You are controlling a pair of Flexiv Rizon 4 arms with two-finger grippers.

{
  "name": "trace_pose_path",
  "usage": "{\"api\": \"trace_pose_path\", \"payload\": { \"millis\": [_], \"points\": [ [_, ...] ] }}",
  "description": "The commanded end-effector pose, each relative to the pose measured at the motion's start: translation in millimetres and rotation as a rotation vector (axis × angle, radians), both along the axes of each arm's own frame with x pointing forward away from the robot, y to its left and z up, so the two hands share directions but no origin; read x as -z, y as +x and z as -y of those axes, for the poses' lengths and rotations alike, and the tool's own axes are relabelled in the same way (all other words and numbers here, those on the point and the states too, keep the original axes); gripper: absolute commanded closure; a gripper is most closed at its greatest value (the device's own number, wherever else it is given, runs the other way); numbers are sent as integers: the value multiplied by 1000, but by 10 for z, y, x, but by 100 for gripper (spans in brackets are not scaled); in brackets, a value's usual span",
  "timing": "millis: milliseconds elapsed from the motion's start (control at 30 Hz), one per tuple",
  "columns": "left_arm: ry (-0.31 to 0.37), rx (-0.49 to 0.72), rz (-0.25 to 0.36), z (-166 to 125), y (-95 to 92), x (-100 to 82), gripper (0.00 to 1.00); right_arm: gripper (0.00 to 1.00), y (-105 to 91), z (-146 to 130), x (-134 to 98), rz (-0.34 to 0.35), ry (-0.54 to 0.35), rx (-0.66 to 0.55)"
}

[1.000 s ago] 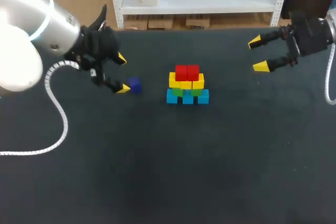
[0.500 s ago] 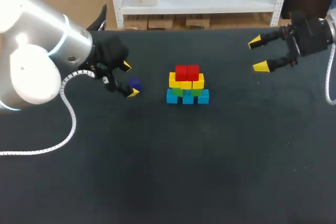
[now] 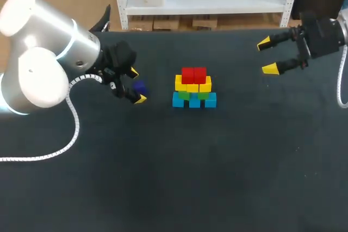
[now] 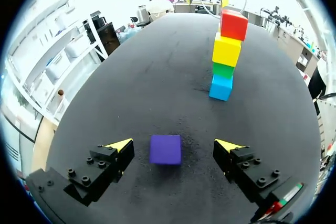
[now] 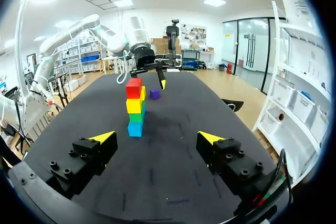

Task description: Place the blue cubes, place green cubes on the blue cubes, place the yellow cubes on the green cubes, then place the red cubes on the yellow cubes, and place purple cube on the red cubes.

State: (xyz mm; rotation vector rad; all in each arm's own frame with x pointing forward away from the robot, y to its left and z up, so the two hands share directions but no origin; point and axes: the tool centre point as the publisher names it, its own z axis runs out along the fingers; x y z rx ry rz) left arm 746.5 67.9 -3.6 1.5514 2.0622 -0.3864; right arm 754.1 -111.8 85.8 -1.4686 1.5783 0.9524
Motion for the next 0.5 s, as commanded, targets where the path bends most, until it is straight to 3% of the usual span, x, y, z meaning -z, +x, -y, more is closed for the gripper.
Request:
{"api": "trace_pose_path", "payload": {
  "millis": [33, 100, 167, 267, 333, 367, 400, 500],
  "points": [
    [0, -1, -1, -28, -11, 13, 7, 0, 0, 0, 3, 1, 1, 0],
    [3, -1, -2, -45, -6, 8, 18, 0, 0, 0, 3, 1, 1, 0],
    [5, -2, -3, -61, 4, 0, 52, 0, 0, 0, 3, 1, 1, 0],
    [10, -2, -1, -75, 24, -6, 60, 0, 0, 0, 3, 1, 1, 0],
    [12, -2, -2, -83, 38, 3, 75, 0, 0, 0, 3, 1, 1, 0],
    [13, -2, -3, -86, 44, 10, 89, 0, 0, 0, 3, 1, 1, 0],
    [14, -3, -3, -87, 48, 15, 96, 0, 0, 0, 3, 1, 1, 0],
    [14, -3, -3, -87, 56, 27, 100, 0, 0, 0, 3, 1, 1, 0]
  ]
}}
